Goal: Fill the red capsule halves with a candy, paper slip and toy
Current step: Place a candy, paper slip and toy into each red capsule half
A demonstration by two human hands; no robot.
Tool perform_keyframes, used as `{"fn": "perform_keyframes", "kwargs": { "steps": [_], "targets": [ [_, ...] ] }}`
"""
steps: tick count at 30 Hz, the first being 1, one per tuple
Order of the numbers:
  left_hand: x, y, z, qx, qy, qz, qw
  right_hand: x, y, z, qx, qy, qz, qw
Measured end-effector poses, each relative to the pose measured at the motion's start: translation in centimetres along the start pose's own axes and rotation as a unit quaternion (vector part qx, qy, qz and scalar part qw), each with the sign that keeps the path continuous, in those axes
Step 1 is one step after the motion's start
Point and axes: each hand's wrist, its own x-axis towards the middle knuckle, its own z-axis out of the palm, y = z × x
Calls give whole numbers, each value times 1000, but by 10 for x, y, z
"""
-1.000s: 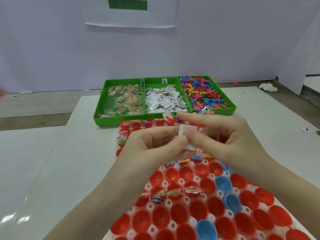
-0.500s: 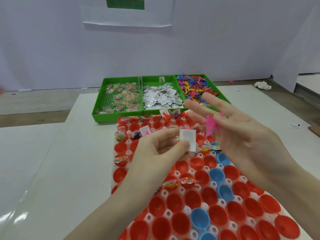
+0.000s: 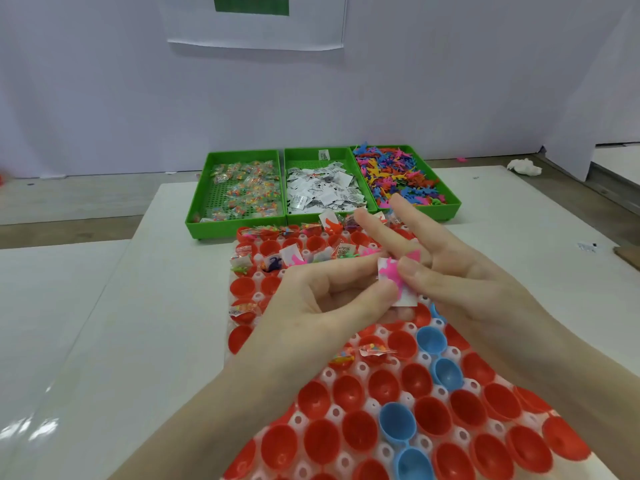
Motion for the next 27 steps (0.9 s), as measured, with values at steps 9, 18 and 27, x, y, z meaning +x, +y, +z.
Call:
{"fn": "perform_keyframes", "kwargs": {
  "steps": [9, 18, 27],
  "targets": [
    [13, -32, -6, 247, 80, 59, 964, -6, 15, -12, -223, 130, -51, 965],
    [14, -57, -11, 483, 32, 28, 874, -10, 49, -27, -413, 103, 32, 905],
    [8, -61, -20, 565, 8, 61, 823, -14, 61, -25, -597, 21, 22, 802]
  ]
}}
